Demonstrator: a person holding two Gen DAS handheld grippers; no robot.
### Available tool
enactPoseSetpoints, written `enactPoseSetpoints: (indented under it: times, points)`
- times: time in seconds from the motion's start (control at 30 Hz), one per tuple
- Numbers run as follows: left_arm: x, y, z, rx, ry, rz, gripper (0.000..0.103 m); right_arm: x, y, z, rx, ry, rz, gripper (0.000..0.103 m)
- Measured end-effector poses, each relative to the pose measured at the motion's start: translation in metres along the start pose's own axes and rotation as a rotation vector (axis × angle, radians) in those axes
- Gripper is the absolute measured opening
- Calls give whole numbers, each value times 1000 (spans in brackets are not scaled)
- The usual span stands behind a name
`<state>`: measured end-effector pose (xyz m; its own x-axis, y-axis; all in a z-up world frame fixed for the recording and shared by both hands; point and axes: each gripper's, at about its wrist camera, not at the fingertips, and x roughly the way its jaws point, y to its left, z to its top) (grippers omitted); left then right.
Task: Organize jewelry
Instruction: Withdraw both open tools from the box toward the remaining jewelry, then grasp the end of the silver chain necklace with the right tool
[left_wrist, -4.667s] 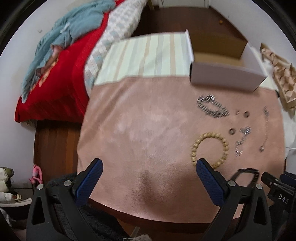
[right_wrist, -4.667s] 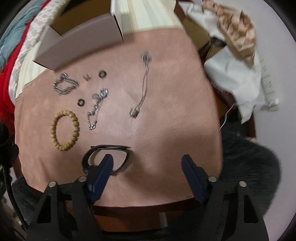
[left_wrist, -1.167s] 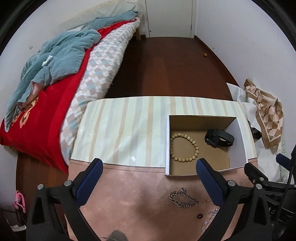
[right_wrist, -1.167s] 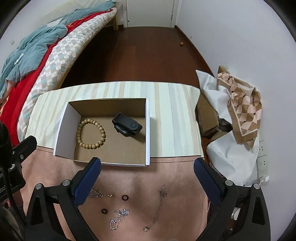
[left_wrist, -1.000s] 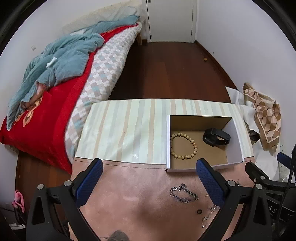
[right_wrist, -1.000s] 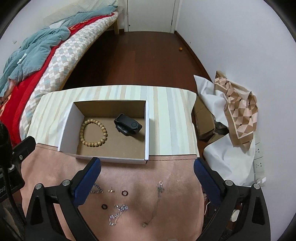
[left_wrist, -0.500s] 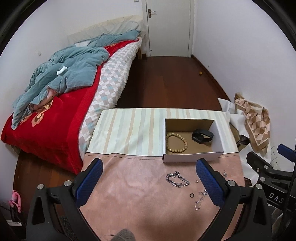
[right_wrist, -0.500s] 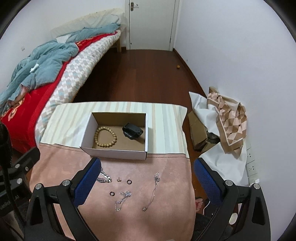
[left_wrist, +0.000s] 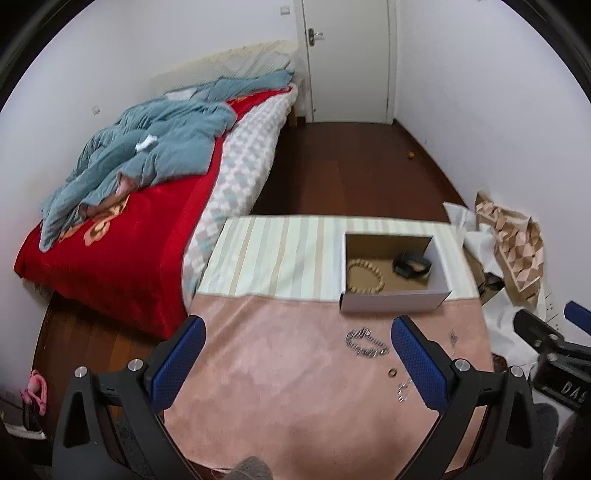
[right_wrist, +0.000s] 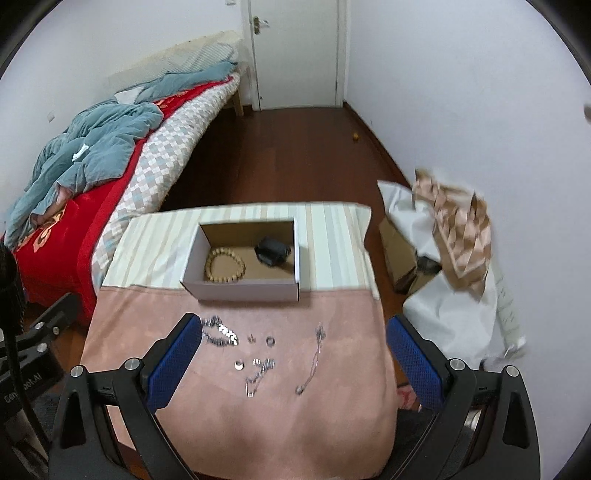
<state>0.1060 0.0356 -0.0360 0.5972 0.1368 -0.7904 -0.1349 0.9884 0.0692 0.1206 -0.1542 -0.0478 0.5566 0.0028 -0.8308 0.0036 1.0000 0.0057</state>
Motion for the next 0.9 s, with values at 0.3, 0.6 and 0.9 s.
enactPoseSetpoints:
  times: [0.3,0.6,0.9]
  points:
    - [72,-4,-51,5,186,76,103,93,-47,-66,178,254,56,84]
    - [124,-4,-87,29,314,130,103,164,-40,-113,172,358,38,61]
    - [147,-11,-93,29,362,111,103,180,-17,-120,77,315,-40,12]
